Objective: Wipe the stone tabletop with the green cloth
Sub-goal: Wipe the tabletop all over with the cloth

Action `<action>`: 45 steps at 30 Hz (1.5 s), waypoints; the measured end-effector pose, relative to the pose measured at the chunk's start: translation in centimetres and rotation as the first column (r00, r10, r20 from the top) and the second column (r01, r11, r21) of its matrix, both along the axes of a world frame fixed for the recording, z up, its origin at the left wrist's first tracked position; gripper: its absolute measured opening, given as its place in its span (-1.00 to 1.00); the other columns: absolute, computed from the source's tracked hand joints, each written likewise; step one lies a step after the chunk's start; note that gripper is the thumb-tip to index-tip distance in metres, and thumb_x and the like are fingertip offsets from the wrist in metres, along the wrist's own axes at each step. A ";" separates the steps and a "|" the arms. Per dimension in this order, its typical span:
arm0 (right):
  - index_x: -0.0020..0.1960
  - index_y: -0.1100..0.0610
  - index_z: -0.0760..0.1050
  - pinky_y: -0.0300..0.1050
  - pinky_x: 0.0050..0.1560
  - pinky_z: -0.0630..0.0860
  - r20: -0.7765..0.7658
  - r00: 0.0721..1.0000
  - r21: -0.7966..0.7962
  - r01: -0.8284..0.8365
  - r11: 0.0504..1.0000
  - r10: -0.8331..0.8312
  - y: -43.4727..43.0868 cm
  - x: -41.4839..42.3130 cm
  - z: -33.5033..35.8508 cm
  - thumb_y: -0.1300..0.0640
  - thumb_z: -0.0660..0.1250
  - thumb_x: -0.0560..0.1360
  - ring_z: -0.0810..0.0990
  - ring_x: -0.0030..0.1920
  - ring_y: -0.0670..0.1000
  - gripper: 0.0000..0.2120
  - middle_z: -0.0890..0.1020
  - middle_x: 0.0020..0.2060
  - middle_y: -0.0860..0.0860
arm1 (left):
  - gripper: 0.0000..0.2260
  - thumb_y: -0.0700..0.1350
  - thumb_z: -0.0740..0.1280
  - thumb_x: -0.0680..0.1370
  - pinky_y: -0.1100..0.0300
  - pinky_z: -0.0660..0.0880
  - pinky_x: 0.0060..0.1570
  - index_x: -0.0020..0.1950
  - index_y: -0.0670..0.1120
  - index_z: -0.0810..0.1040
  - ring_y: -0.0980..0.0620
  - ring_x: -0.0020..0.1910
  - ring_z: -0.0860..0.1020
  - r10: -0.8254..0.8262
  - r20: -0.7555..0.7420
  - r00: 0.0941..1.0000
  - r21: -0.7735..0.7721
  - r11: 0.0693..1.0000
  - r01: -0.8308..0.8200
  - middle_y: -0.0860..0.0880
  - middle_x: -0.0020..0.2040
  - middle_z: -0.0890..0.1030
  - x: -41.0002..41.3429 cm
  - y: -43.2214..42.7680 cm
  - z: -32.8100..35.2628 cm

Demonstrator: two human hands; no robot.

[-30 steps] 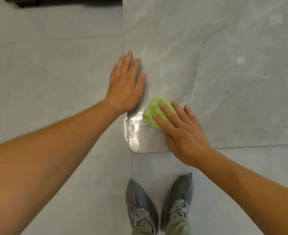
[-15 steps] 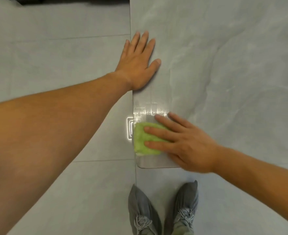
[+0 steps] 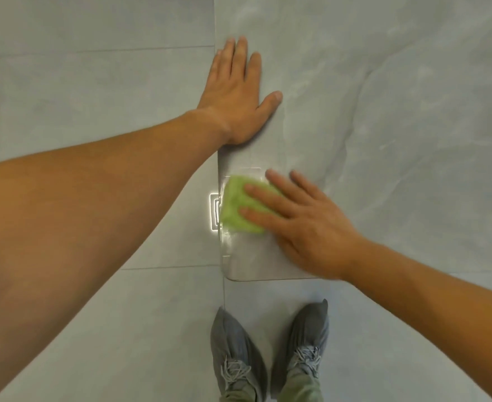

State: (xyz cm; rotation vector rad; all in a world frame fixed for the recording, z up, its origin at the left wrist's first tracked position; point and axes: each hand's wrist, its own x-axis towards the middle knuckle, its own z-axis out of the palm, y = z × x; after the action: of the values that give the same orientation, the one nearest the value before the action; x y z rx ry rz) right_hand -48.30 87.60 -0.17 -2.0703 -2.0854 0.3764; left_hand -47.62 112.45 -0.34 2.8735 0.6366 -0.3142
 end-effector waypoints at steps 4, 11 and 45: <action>0.55 -0.07 0.25 0.29 0.51 0.08 -0.027 0.990 0.020 0.137 0.990 -0.136 -1.2 -2.6 0.1 0.15 0.20 0.53 0.05 0.58 0.23 -0.41 0.17 0.58 0.00 | -0.28 0.29 -0.09 0.61 -0.07 -0.22 0.55 0.61 -0.17 -0.05 -0.18 0.60 -0.22 0.007 0.009 1.000 -0.023 1.000 -0.007 -0.22 0.62 -0.15 -0.1 0.0 0.3; 0.55 -0.08 0.24 0.31 0.48 0.14 0.012 0.968 -0.030 0.251 0.968 -0.250 -8.4 1.6 0.3 0.12 0.23 0.53 0.09 0.58 0.23 -0.40 0.18 0.58 0.02 | -0.37 0.23 -0.04 0.64 -0.05 -0.21 0.56 0.61 -0.09 0.01 -0.15 0.60 -0.20 0.036 0.042 0.998 -0.089 0.996 -0.032 -0.20 0.63 -0.13 -1.0 -0.9 0.9; -0.15 -0.01 0.48 -0.31 -0.25 0.41 -0.520 0.366 -0.131 0.858 0.496 -0.772 -7.1 8.2 8.2 0.01 0.53 0.40 0.50 -0.22 -0.12 -0.78 0.54 -0.21 -0.11 | -0.89 -0.10 0.46 0.53 0.24 0.52 0.01 0.01 -0.11 0.70 0.12 -0.12 0.58 0.328 0.065 0.942 -0.914 0.399 -0.075 -0.11 -0.08 0.67 1.0 -12.0 9.0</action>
State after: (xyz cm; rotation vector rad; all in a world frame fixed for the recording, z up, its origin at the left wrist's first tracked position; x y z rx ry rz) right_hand -40.10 80.46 8.04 -2.2439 -0.5574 0.4817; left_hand -46.66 100.42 8.66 1.6904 0.5218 -0.1755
